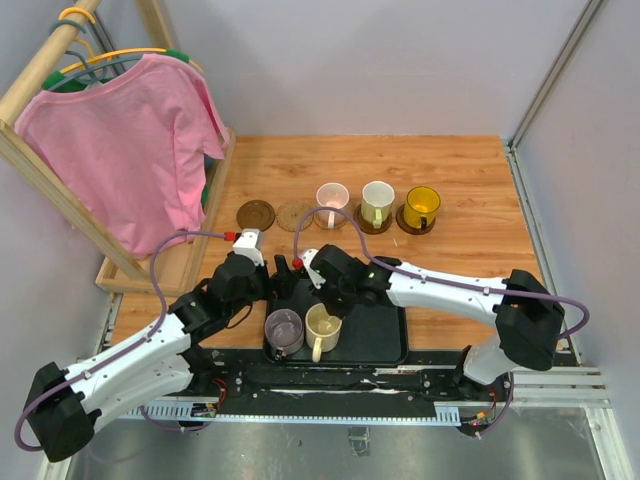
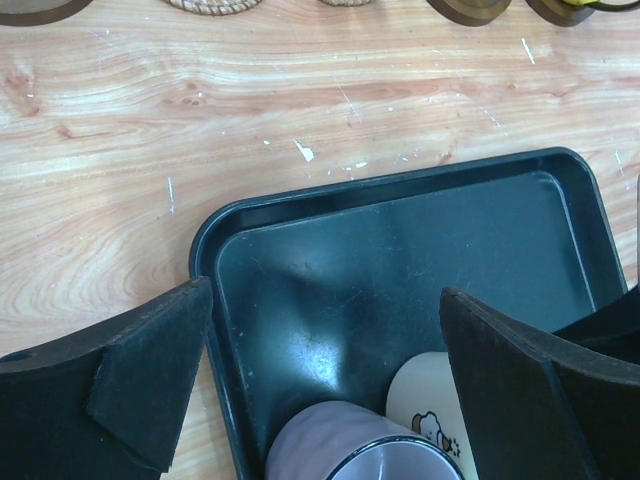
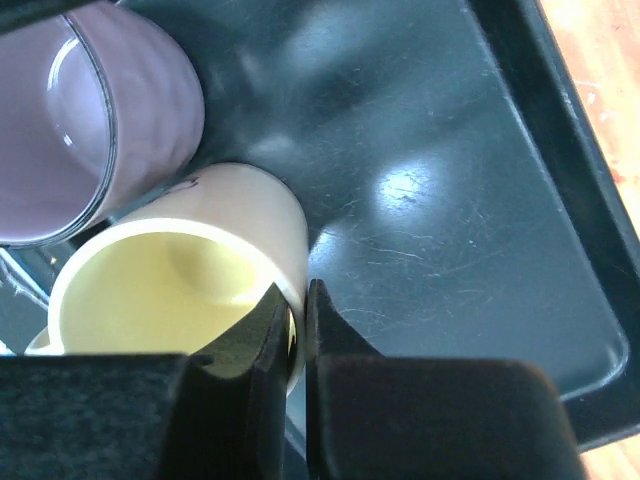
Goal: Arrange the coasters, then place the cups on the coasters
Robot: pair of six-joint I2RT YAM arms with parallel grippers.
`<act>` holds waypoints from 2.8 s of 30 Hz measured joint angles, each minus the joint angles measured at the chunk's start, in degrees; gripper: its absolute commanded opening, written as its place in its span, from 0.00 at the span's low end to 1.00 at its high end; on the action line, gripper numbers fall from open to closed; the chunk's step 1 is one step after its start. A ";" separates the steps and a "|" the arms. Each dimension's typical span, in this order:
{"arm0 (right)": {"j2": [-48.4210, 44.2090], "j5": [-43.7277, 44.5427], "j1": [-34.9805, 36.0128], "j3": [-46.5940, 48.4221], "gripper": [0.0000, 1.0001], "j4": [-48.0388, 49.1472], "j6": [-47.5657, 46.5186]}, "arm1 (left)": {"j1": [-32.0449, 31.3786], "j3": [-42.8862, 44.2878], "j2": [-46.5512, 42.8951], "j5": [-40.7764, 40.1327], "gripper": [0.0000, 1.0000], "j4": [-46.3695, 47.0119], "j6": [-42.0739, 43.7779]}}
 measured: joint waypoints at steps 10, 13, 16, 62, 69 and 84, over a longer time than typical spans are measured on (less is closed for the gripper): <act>0.81 13.57 0.81 2.78 0.01 -5.29 1.25 | 0.00 -0.90 0.17 0.11 1.00 0.37 0.52; 0.92 18.73 0.85 3.76 0.01 -6.93 3.17 | 0.00 -0.98 0.50 0.70 1.00 1.40 1.29; 1.95 22.82 0.68 5.25 0.01 -8.59 5.86 | -0.02 -1.46 0.90 2.10 1.00 3.45 2.45; -25.86 51.06 -7.02 -3.32 0.76 -12.11 22.27 | -13.75 11.56 26.69 12.04 0.89 -0.04 14.58; -24.00 51.10 -7.02 -3.65 0.78 -11.98 22.77 | -13.75 11.56 29.18 11.37 0.80 0.57 14.80; -21.92 51.06 -7.04 -3.65 0.80 -11.08 22.95 | -13.81 11.58 31.82 11.26 0.57 3.32 15.04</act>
